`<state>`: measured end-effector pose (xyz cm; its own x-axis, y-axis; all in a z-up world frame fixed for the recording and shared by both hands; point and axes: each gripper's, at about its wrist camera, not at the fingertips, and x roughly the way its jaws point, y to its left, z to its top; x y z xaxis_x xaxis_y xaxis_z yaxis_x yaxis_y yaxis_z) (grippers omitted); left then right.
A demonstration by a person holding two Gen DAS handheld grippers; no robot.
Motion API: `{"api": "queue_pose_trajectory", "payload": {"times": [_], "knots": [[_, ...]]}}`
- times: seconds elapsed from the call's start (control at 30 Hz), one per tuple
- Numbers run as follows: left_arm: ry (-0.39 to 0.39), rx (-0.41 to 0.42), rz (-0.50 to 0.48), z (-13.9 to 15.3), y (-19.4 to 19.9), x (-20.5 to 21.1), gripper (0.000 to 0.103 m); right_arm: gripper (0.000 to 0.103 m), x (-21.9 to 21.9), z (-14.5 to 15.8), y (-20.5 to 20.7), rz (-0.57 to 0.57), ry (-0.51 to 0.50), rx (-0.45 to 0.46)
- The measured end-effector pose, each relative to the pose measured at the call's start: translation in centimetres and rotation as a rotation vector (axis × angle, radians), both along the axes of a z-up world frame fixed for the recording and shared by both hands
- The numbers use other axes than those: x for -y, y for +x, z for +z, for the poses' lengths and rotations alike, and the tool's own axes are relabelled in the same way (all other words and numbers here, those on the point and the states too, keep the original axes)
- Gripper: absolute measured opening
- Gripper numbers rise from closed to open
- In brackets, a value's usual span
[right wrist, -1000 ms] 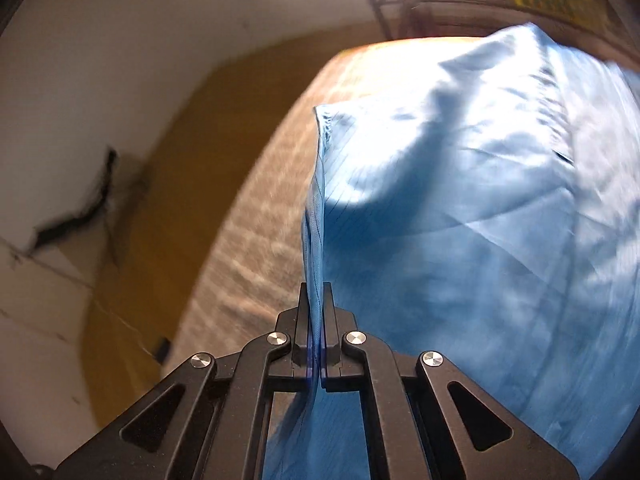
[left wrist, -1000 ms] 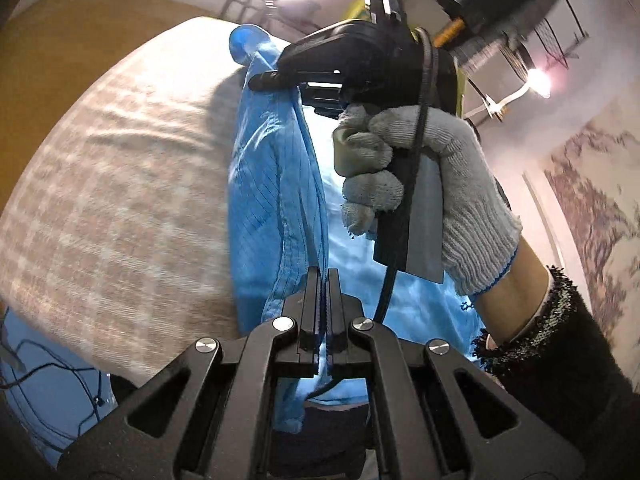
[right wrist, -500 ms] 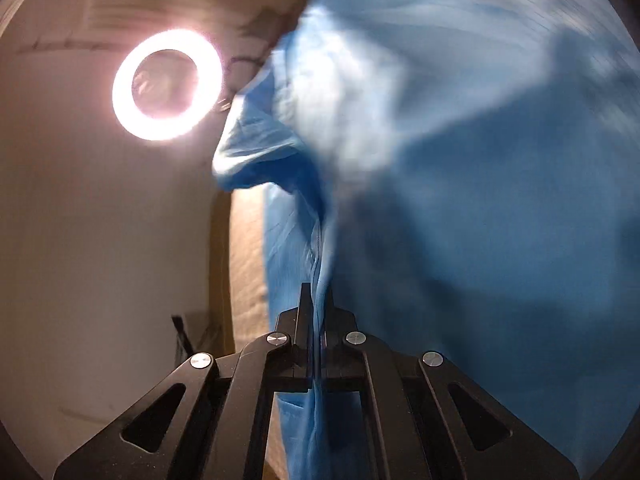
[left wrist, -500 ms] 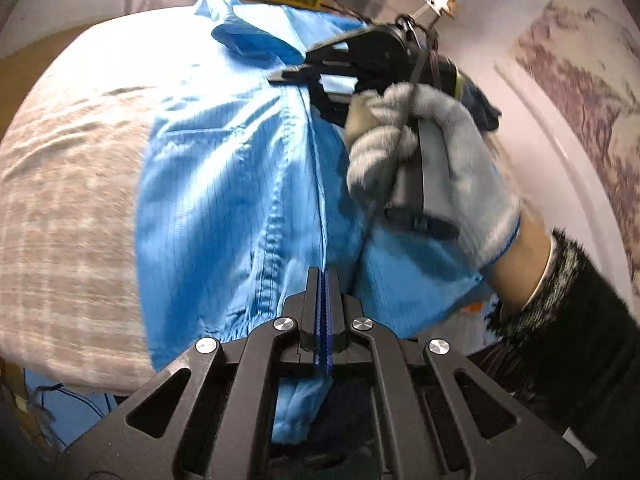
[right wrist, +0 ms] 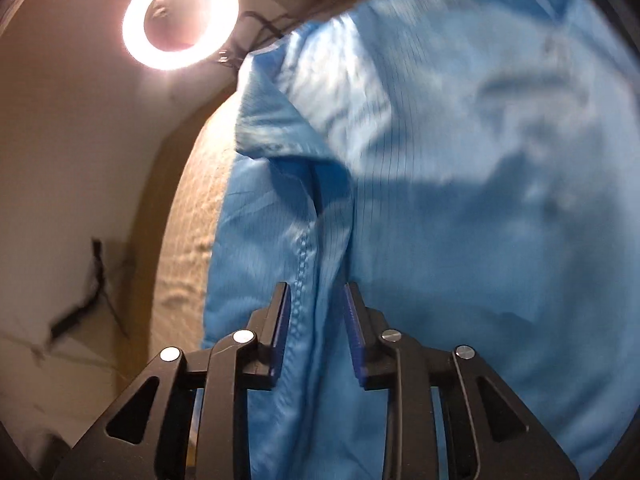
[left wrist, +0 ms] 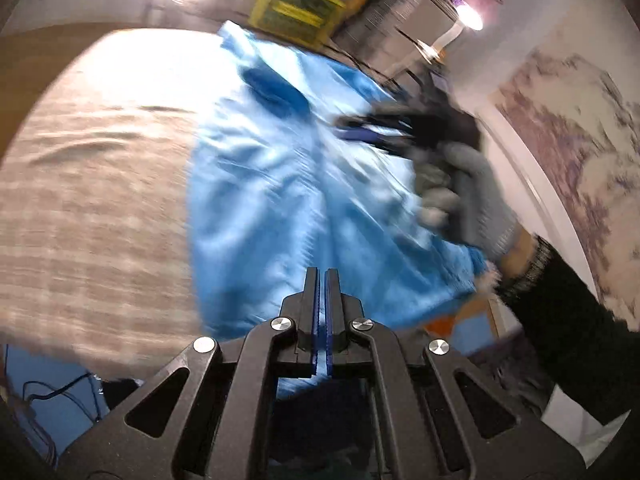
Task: Fold large clothes
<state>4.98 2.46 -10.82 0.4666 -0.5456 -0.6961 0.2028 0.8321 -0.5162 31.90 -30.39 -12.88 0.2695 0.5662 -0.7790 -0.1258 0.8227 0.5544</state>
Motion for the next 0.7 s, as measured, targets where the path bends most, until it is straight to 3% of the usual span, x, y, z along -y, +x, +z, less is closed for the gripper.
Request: {"api": "queue_pose_trajectory", "payload": {"times": [0.1, 0.17, 0.4, 0.53, 0.67, 0.7], "knots": [[-0.018, -0.069, 0.029, -1.6, 0.8, -0.9, 0.000, 0.034, -0.2, 2.4, 0.5, 0.061, -0.083, 0.120], [0.022, -0.096, 0.010, -2.9, 1.2, 0.1, 0.000, 0.039, -1.5, 3.7, 1.4, 0.106, -0.135, 0.207], [0.080, -0.228, -0.037, -7.2, 2.2, 3.2, 0.000, 0.062, -9.0, 4.5, 4.8, 0.227, -0.247, 0.408], [0.088, -0.268, -0.036, -8.7, 2.7, 3.6, 0.000, 0.062, -13.1, 2.6, 5.8, 0.337, -0.366, 0.442], [0.093, -0.282, -0.037, -9.5, 3.1, 3.8, 0.000, 0.061, -15.8, -0.2, 7.4, 0.401, -0.608, 0.496], [0.098, -0.278, -0.041, -9.5, 3.1, 3.9, 0.000, 0.046, -15.7, -0.6, 7.9, 0.402, -0.635, 0.494]]}}
